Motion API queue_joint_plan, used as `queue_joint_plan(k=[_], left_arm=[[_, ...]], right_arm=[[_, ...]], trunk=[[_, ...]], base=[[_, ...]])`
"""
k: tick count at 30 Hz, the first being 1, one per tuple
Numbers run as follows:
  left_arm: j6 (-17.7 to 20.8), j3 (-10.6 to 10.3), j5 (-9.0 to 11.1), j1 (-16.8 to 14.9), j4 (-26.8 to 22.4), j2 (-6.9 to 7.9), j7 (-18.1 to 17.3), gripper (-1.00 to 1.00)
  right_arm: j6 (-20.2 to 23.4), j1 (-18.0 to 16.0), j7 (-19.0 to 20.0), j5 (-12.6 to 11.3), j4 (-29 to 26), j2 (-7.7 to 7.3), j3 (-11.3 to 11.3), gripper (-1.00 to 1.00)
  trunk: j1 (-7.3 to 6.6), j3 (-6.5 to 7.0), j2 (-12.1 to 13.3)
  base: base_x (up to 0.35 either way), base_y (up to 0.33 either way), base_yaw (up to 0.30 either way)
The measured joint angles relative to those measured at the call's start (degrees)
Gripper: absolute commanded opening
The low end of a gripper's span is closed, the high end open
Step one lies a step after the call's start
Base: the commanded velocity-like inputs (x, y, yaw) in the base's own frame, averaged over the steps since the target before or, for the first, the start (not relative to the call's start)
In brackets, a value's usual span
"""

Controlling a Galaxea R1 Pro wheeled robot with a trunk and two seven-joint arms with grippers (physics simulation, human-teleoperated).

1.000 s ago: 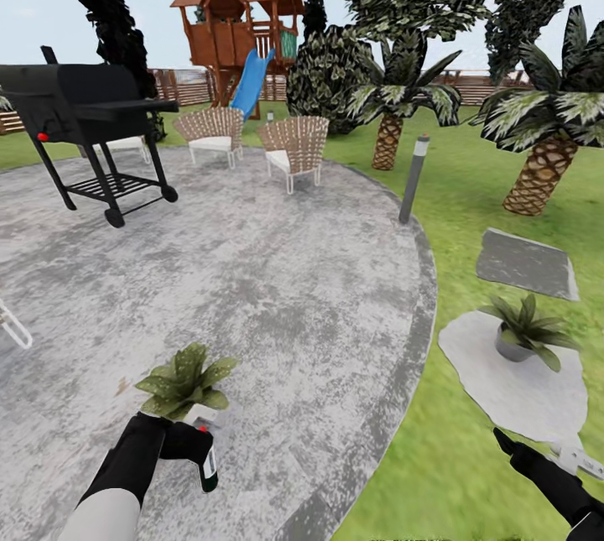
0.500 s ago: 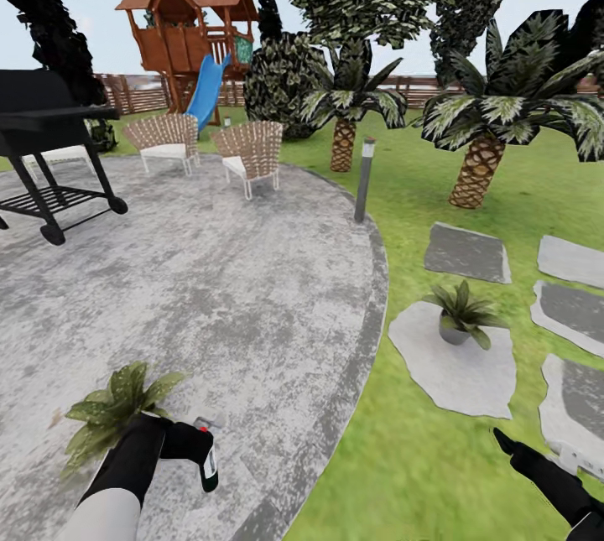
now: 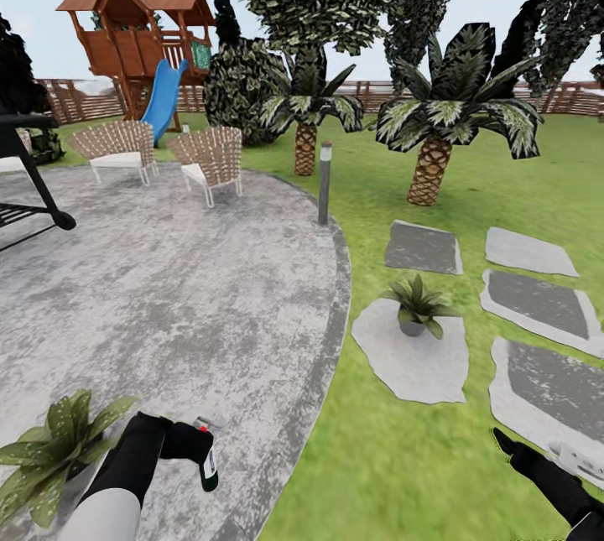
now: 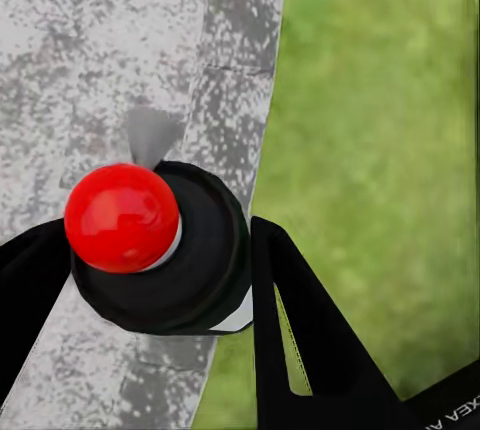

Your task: Pick up the pesticide atomizer in the garden and spray insectifuge to fully cover both potted plants in the garden.

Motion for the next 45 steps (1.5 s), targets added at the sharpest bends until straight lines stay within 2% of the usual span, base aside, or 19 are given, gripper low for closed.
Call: queue_joint_plan(k=[26, 40, 45], left_arm=[[-0.01, -0.01, 0.0, 0.0, 0.0, 0.07, -0.01, -1.0], [-0.01, 0.08, 0.0, 0.0, -0.01, 0.07, -0.02, -1.0], [0.0, 0.03, 0.0, 0.04, -0.03, 0.08, -0.03, -1.0]], right_arm=[[0.01, -0.01, 0.0, 0.0, -0.03, 0.01, 0.0, 1.0], [-0.07, -0.01, -0.04, 0.01, -0.01, 0.01, 0.0, 1.0], [-0.15, -0.02, -0.08, 0.01, -0.01, 0.02, 0.0, 1.0]], trunk=[[-0.01, 1.5, 0.0], [-0.01, 1.6, 0.0], [-0.01, 1.6, 0.0]], base=[[0.273, -0.216, -0.227], [0.275, -0.227, -0.01], [0.275, -0.227, 0.184]])
